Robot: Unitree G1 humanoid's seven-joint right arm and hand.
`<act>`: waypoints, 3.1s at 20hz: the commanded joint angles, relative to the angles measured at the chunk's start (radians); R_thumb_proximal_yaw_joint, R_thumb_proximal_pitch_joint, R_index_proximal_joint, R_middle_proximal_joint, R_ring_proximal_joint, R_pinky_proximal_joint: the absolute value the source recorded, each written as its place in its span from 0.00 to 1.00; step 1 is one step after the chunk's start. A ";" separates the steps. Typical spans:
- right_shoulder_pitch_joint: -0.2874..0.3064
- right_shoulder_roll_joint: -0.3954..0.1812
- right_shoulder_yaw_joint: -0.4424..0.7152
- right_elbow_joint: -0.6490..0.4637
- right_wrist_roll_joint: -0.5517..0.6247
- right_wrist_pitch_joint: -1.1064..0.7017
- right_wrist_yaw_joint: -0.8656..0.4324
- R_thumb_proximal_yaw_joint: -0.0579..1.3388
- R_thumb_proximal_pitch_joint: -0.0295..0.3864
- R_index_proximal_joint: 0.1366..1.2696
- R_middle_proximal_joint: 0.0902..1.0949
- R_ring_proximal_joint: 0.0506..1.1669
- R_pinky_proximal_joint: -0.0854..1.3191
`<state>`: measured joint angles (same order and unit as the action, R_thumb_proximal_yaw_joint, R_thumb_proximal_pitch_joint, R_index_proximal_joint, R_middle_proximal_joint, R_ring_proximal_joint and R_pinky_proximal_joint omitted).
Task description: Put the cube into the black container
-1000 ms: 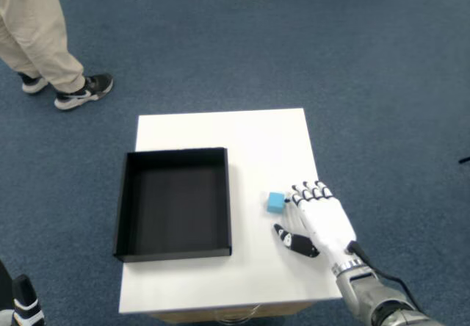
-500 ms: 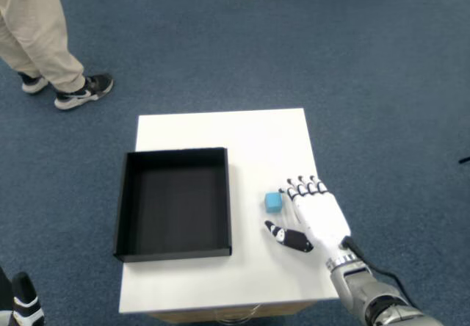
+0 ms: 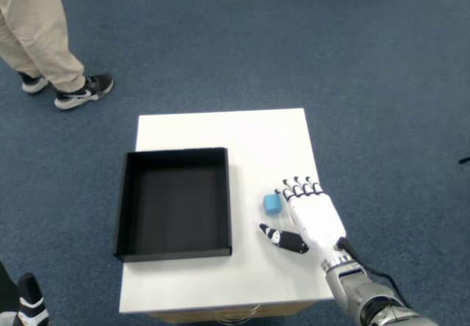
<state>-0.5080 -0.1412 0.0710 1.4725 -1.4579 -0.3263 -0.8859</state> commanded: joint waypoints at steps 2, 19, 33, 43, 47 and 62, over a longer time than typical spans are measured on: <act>-0.038 -0.009 0.002 -0.030 -0.003 0.016 -0.030 0.37 0.10 0.20 0.08 0.08 0.04; -0.024 -0.033 -0.013 -0.022 -0.004 0.014 0.052 0.42 0.08 0.25 0.10 0.09 0.05; -0.024 -0.006 -0.009 -0.045 -0.017 -0.009 -0.009 0.42 0.08 0.23 0.09 0.08 0.04; -0.041 -0.003 -0.003 -0.059 -0.023 -0.017 -0.011 0.40 0.07 0.20 0.09 0.07 0.04; -0.037 -0.003 -0.004 -0.056 -0.026 -0.023 -0.019 0.40 0.07 0.19 0.08 0.07 0.04; -0.032 -0.002 0.005 -0.050 -0.050 -0.035 -0.017 0.40 0.11 0.19 0.08 0.06 0.03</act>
<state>-0.4991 -0.1345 0.0739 1.4553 -1.5076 -0.3358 -0.8578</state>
